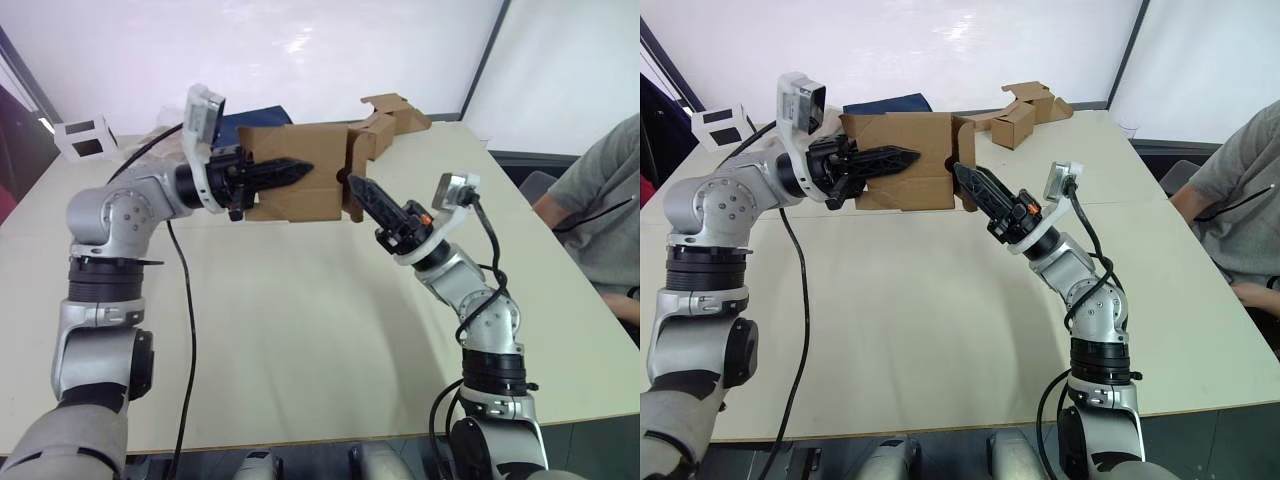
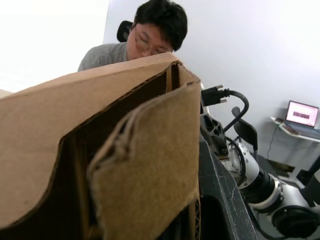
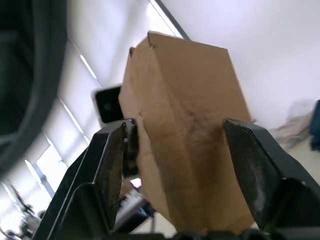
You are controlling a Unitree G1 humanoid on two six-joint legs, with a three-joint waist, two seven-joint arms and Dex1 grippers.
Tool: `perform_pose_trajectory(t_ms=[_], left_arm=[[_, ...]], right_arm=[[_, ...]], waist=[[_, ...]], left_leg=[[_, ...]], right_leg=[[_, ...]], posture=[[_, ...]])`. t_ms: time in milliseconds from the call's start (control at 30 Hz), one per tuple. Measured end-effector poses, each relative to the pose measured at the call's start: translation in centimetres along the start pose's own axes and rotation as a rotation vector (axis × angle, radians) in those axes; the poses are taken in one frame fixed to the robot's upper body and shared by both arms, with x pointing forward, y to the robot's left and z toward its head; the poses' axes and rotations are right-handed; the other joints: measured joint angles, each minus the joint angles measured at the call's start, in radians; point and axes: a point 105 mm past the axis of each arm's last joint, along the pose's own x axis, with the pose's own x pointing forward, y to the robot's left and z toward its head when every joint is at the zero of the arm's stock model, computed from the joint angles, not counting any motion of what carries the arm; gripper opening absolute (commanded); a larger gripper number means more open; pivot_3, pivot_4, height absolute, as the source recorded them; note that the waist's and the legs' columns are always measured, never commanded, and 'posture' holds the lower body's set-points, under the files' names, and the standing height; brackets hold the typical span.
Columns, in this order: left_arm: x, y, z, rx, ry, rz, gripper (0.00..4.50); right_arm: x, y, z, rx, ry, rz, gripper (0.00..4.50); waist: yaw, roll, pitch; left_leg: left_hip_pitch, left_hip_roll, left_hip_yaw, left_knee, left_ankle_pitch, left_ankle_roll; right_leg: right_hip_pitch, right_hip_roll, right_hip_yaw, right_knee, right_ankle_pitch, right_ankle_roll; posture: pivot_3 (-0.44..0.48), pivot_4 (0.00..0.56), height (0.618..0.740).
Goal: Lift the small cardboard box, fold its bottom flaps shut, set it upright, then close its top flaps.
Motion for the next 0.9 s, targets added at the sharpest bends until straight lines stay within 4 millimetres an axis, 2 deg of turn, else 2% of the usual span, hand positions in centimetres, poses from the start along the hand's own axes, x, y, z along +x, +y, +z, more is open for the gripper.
perform_pose_trajectory(t_ms=[600, 700, 900], left_arm=[[0.0, 0.1, 0.0, -0.015, 0.002, 0.009, 0.00], [-0.1, 0.1, 0.1, -0.016, -0.001, 0.012, 0.00], [-0.1, 0.1, 0.1, -0.027, -0.003, 0.011, 0.00]], right_arm=[[-1.0, -0.1, -1.6, 0.146, -0.080, -0.021, 3.01], [-1.0, -0.1, -1.8, 0.150, -0.076, -0.022, 2.04], [-1.2, -0.3, -2.3, 0.151, -0.066, -0.043, 2.04]], waist=[[0.000, 0.000, 0.000], [-0.001, 0.000, 0.000], [0.000, 0.000, 0.000]], left_leg=[[0.000, 0.000, 0.000, 0.000, 0.000, 0.000], [0.000, 0.000, 0.000, 0.000, 0.000, 0.000], [0.000, 0.000, 0.000, 0.000, 0.000, 0.000]], right_leg=[[0.000, 0.000, 0.000, 0.001, 0.000, 0.000], [0.000, 0.000, 0.000, 0.001, 0.000, 0.000], [0.000, 0.000, 0.000, 0.001, 0.000, 0.000]], posture=[[0.000, 0.150, 0.740], [0.000, 0.150, 0.740], [0.000, 0.150, 0.740]])
